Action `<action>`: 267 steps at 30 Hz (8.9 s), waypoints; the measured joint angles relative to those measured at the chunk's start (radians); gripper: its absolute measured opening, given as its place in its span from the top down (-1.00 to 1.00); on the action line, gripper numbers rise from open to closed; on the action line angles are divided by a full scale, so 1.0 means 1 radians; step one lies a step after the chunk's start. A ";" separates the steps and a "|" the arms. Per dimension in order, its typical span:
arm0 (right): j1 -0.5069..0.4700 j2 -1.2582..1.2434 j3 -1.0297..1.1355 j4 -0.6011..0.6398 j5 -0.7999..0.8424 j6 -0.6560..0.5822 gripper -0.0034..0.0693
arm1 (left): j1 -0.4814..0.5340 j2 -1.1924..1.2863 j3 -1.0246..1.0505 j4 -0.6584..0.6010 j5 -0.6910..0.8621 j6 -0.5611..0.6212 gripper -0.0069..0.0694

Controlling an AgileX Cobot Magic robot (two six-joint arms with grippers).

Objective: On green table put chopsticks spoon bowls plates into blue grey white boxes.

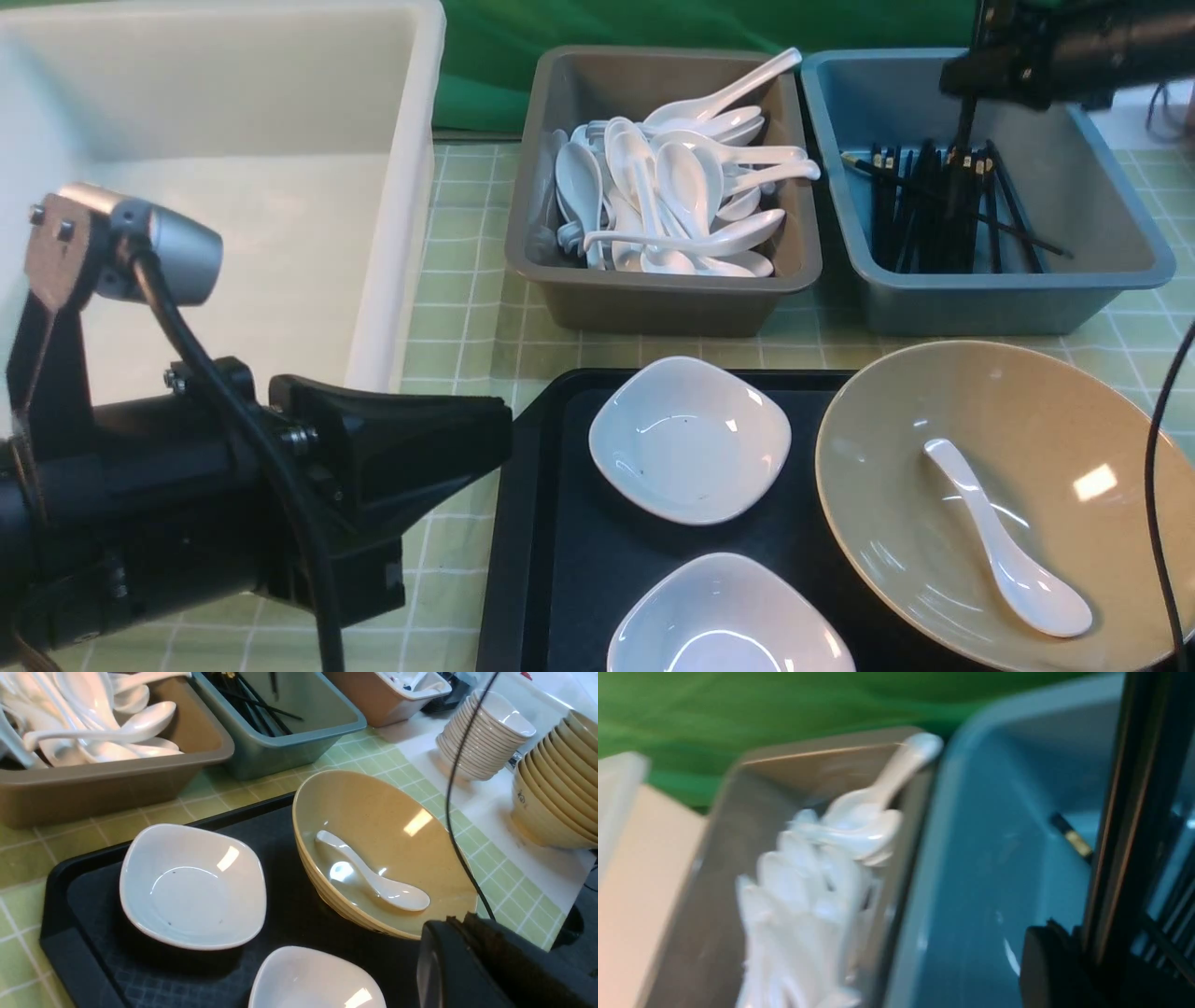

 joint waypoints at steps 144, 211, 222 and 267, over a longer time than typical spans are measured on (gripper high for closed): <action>0.494 -1.657 1.159 -0.639 0.089 0.102 -0.26 | -0.097 1.234 -0.857 0.075 0.326 -0.337 0.77; 0.942 -0.940 0.541 -0.526 0.228 -0.026 0.78 | 0.927 0.848 -0.667 0.728 0.705 -0.764 -0.29; 0.942 -1.192 0.635 -0.682 0.332 0.140 0.78 | 0.857 0.649 -0.729 0.543 0.722 -0.642 -0.65; 0.942 -1.385 0.890 -0.678 0.172 0.267 0.69 | 0.070 1.358 -1.008 0.466 0.627 -0.464 0.68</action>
